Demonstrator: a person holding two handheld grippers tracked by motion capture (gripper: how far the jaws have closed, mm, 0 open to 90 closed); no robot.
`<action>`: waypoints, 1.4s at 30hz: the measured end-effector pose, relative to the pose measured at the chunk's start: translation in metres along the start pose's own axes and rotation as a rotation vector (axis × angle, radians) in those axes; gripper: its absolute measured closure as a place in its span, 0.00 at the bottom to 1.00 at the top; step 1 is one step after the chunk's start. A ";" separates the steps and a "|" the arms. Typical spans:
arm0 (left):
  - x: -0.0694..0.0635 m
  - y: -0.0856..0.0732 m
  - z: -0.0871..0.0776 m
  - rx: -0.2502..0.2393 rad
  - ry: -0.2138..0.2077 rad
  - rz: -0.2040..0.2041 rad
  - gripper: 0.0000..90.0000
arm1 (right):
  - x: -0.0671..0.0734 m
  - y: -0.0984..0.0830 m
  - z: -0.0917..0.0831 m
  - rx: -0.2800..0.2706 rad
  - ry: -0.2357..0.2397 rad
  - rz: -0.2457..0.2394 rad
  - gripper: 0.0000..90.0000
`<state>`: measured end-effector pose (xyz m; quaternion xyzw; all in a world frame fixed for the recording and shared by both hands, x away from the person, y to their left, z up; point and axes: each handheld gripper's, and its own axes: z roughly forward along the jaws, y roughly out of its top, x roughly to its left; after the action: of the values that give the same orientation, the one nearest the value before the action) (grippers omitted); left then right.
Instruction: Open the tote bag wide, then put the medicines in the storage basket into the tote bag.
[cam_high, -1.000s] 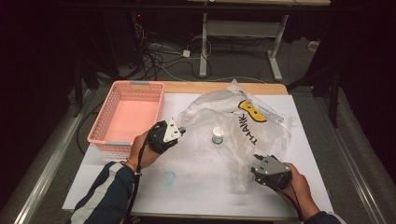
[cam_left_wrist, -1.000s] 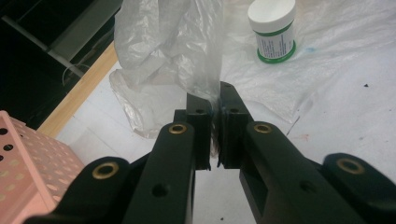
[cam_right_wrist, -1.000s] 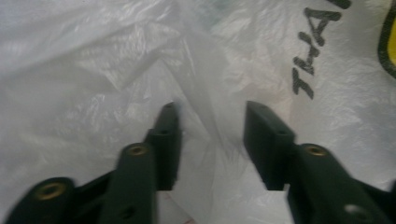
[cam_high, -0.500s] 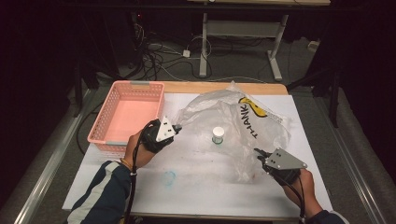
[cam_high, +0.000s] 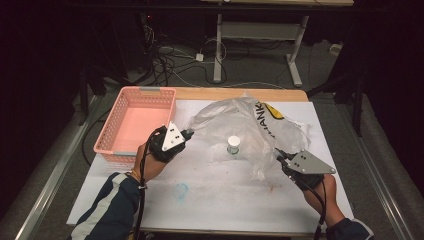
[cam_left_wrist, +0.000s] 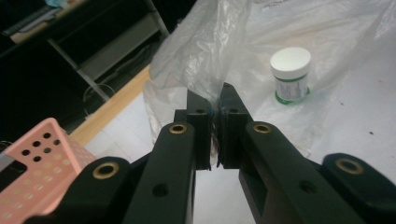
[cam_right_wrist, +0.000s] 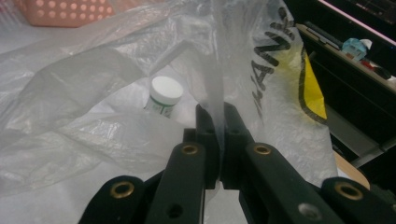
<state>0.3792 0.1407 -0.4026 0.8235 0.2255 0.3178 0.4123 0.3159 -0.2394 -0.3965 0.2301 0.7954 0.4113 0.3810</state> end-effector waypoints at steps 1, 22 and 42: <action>0.001 0.000 -0.001 -0.011 0.005 -0.004 0.93 | -0.002 0.001 0.001 -0.005 -0.008 0.003 1.00; 0.024 0.010 -0.038 -0.170 0.052 -0.036 0.95 | -0.011 0.037 0.002 -0.124 0.007 -0.008 1.00; 0.033 0.031 -0.045 -0.252 0.063 -0.068 0.95 | -0.025 0.071 0.001 -0.227 0.013 0.018 1.00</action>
<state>0.3733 0.1682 -0.3451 0.7469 0.2242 0.3550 0.5156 0.3360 -0.2164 -0.3275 0.1898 0.7439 0.5037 0.3960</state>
